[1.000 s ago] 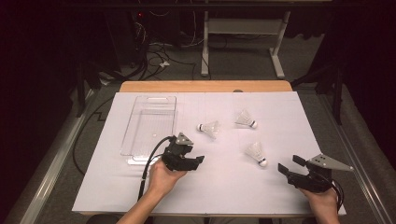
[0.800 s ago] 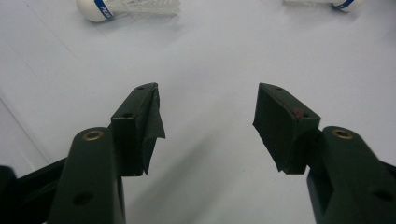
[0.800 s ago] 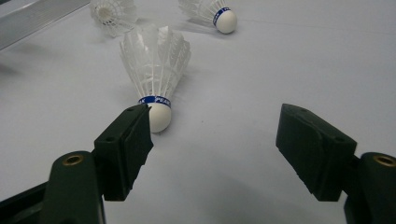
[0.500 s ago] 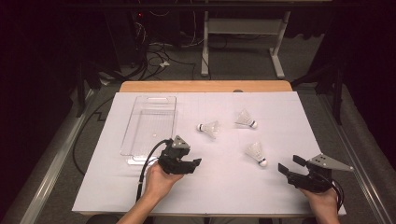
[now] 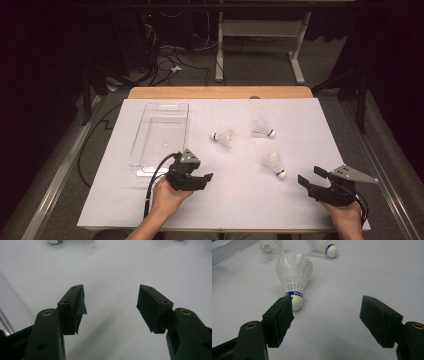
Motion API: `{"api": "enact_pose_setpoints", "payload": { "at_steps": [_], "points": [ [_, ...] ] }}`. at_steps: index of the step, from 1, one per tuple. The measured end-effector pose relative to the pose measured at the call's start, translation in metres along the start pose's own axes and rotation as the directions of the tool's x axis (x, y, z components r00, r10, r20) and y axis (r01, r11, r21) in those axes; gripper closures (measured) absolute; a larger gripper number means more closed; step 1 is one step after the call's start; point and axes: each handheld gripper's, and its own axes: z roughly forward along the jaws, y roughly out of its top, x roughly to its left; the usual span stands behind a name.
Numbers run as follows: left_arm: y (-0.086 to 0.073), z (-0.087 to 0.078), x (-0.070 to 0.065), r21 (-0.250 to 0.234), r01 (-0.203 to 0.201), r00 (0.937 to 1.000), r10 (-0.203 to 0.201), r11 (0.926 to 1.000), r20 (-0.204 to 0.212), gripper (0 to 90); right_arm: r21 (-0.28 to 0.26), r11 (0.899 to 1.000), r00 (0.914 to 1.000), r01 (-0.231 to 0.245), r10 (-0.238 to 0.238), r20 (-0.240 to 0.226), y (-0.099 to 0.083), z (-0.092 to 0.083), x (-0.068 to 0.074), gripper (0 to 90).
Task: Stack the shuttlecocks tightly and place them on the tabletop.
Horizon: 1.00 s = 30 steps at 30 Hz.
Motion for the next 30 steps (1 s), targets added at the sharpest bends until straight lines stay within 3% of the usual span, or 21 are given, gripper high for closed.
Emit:
{"api": "enact_pose_setpoints", "payload": {
  "at_steps": [30],
  "points": [
    [-0.030, -0.019, 0.004, -0.030, 0.016, 0.9995, -0.017, 0.9994, -0.027, 38.5, 0.002, 1.000, 1.0000, 0.001, -0.001, 0.003, 0.000, 0.000, 0.000, 27.0]
  ]
}}
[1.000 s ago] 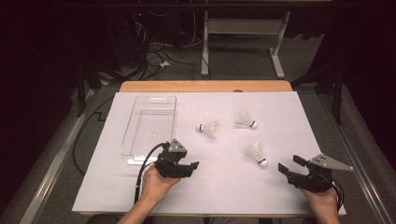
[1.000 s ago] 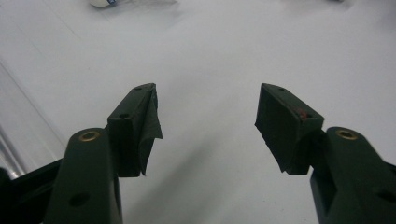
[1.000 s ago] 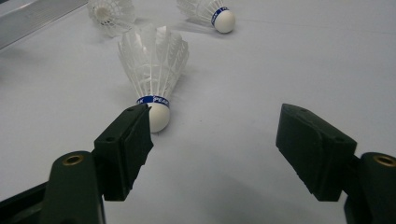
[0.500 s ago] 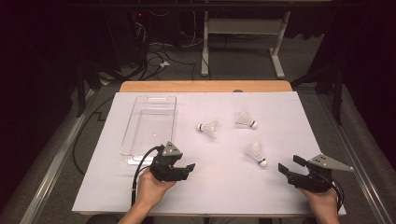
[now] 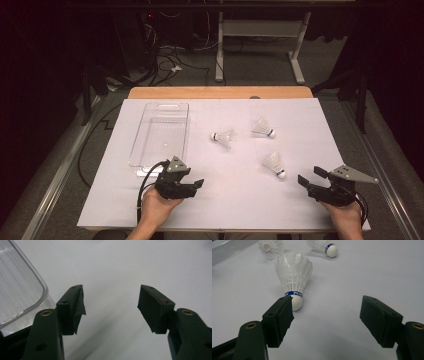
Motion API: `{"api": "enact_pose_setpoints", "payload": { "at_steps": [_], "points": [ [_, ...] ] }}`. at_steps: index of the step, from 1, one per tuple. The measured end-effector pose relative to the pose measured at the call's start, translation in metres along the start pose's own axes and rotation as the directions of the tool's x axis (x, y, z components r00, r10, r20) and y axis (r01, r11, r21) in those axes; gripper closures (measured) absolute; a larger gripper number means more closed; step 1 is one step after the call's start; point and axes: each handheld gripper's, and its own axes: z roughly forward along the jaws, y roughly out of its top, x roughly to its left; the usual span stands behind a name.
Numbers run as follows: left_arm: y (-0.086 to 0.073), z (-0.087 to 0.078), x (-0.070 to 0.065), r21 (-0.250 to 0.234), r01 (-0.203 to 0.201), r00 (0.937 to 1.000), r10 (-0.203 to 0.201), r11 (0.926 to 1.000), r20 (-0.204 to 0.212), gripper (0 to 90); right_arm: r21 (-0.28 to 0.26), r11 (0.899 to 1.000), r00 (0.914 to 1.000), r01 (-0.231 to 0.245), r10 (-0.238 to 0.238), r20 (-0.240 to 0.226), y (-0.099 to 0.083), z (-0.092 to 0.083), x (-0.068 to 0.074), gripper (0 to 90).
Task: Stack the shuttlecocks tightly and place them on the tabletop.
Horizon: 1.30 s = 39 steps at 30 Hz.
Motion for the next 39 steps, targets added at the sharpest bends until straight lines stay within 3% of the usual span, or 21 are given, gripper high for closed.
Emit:
{"api": "enact_pose_setpoints", "payload": {
  "at_steps": [14, 26, 39],
  "points": [
    [-0.017, -0.010, 0.007, -0.023, 0.036, 0.9993, -0.036, 0.9991, -0.005, 38.7, 0.000, 1.000, 1.0000, -0.006, 0.006, 0.002, 0.000, 0.000, 0.000, 27.0],
    [-0.035, -0.021, 0.015, -0.031, 0.032, 0.9987, -0.033, 0.9990, -0.039, 37.5, 0.000, 1.000, 0.9999, -0.009, 0.009, 0.007, 0.000, 0.000, -0.001, 26.9],
    [-0.049, -0.034, 0.026, -0.051, 0.067, 0.9960, -0.070, 0.9964, -0.055, 36.9, -0.003, 1.000, 0.9999, -0.013, 0.013, 0.011, -0.001, -0.001, -0.001, 26.8]
  ]
}}
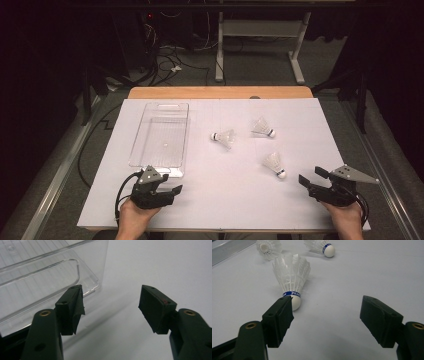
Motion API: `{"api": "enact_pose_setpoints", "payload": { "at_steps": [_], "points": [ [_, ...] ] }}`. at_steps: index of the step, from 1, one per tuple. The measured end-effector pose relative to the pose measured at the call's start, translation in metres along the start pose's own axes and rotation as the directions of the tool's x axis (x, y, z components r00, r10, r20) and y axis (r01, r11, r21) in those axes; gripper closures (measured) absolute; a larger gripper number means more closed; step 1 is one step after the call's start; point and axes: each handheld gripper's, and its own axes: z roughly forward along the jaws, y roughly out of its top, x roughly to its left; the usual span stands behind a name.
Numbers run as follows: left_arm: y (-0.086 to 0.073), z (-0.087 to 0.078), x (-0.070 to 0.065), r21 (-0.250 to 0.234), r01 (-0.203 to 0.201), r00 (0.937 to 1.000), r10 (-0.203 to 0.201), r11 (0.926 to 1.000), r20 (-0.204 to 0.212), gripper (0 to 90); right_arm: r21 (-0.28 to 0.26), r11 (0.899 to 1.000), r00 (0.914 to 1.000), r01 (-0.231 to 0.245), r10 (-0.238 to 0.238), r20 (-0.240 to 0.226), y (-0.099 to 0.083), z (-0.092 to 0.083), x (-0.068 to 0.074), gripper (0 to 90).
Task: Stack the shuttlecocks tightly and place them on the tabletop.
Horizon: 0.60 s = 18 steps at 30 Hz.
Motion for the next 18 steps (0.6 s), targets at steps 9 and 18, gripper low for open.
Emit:
{"api": "enact_pose_setpoints", "payload": {
  "at_steps": [9, 18],
  "points": [
    [-0.008, -0.008, 0.007, -0.019, 0.023, 0.9997, -0.024, 0.9996, -0.009, 36.2, 0.002, 1.000, 1.0000, -0.004, 0.004, 0.005, 0.000, 0.000, 0.000, 26.8],
    [-0.013, -0.014, 0.015, -0.018, 0.025, 0.9989, -0.025, 0.9995, -0.039, 35.9, 0.000, 1.000, 1.0000, -0.002, 0.002, 0.004, 0.000, 0.000, 0.000, 26.8]
  ]
}}
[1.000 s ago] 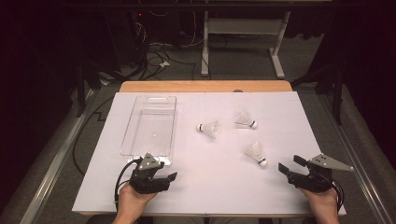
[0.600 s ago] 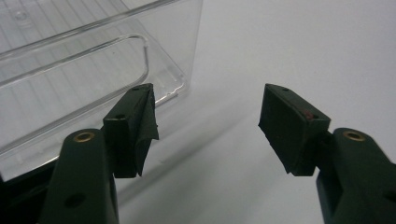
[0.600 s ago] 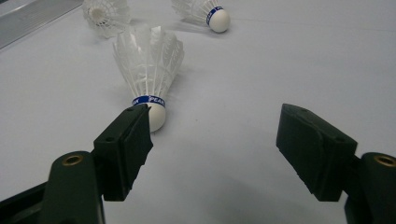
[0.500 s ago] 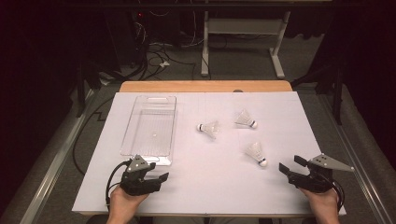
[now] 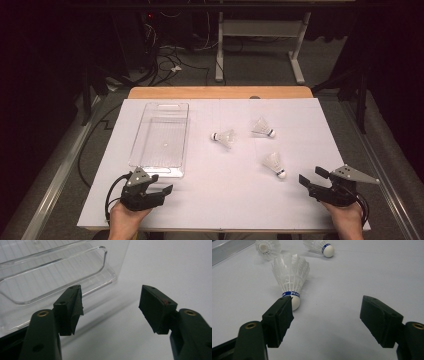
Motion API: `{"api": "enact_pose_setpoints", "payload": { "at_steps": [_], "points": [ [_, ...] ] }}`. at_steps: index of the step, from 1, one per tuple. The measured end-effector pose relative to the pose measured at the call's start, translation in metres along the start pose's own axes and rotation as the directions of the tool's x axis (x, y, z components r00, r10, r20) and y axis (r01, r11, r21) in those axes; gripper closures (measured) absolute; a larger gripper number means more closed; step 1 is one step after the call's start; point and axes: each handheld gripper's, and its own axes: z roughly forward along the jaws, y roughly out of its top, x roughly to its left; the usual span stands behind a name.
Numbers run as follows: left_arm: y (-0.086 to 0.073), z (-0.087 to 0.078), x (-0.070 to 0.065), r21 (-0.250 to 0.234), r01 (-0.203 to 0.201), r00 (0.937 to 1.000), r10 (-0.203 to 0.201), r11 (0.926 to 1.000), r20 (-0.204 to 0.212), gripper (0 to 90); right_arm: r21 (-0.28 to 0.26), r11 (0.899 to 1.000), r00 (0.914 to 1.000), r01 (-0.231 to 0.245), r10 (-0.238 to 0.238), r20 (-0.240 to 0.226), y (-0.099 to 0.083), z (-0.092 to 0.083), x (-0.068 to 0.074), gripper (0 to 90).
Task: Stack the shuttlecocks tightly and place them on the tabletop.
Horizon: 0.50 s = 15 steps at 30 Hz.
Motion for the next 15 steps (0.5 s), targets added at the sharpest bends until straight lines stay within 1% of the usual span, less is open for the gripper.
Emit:
{"api": "enact_pose_setpoints", "payload": {
  "at_steps": [6, 9, 11, 12, 15],
  "points": [
    [-0.004, -0.005, 0.009, -0.011, 0.013, 0.9997, -0.014, 0.9998, -0.022, 35.8, 0.002, 1.000, 1.0000, -0.002, 0.001, 0.005, 0.000, 0.000, 0.000, 26.8],
    [-0.006, -0.011, 0.014, -0.028, 0.028, 0.9992, -0.028, 0.9992, -0.028, 35.7, 0.001, 1.000, 0.9999, -0.005, 0.005, 0.014, 0.000, 0.000, -0.001, 26.8],
    [-0.008, -0.015, 0.018, -0.041, 0.027, 0.9986, -0.029, 0.9988, -0.045, 35.7, 0.000, 1.000, 0.9999, -0.006, 0.006, 0.014, 0.000, 0.000, -0.001, 26.8],
    [-0.009, -0.017, 0.021, -0.049, 0.036, 0.9977, -0.039, 0.9981, -0.055, 35.8, 0.001, 1.000, 0.9999, -0.006, 0.006, 0.015, 0.000, 0.000, -0.001, 26.8],
    [-0.011, -0.020, 0.027, -0.071, 0.067, 0.9955, -0.072, 0.9952, -0.062, 35.8, 0.005, 1.000, 0.9998, -0.011, 0.011, 0.018, 0.000, 0.001, -0.001, 26.8]
  ]
}}
